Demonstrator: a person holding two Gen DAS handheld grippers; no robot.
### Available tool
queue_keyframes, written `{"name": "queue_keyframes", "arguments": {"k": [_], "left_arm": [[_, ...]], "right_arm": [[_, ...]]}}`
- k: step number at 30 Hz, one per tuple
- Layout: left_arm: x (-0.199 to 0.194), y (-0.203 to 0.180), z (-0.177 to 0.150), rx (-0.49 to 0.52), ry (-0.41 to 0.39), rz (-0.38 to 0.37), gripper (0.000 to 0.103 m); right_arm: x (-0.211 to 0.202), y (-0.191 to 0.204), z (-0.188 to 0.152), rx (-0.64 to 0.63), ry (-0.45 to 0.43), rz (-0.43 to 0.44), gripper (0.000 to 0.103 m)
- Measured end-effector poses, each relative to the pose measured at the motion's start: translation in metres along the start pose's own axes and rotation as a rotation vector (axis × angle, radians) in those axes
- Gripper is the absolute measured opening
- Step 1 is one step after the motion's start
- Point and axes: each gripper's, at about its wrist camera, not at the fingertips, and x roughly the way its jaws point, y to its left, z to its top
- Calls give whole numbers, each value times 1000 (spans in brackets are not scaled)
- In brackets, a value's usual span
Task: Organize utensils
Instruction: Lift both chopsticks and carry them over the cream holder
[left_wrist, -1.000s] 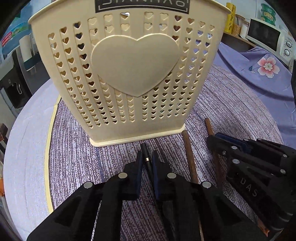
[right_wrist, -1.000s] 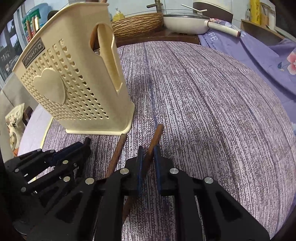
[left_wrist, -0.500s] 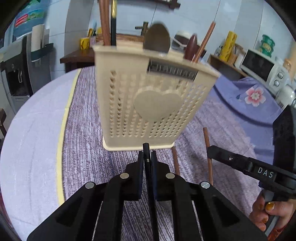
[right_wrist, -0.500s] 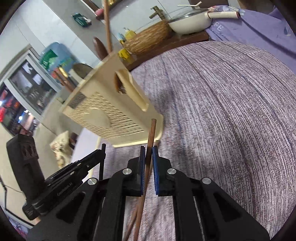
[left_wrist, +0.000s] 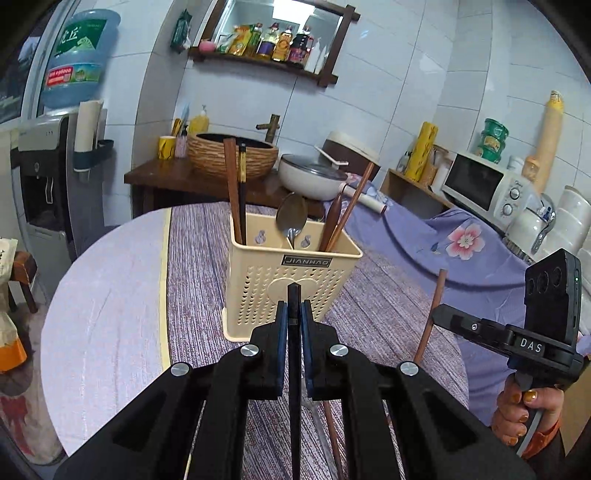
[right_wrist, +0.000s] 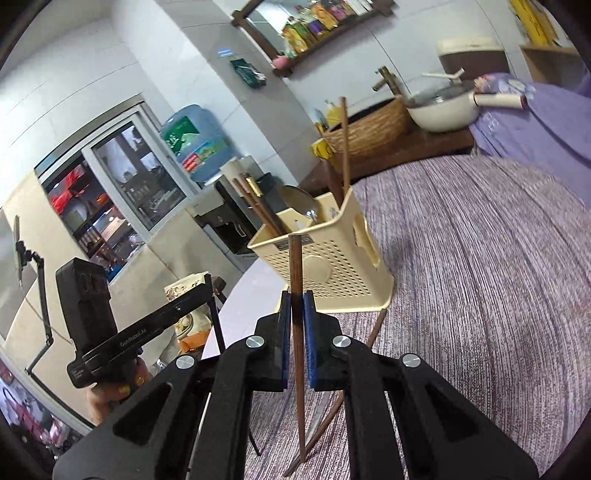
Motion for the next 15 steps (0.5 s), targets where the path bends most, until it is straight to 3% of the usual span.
{"name": "queue_keyframes", "arguments": {"k": [15], "left_arm": [[-35, -2, 21, 17, -73, -27, 7]], "right_arm": [[-26, 41, 23, -136, -61, 13, 7]]}}
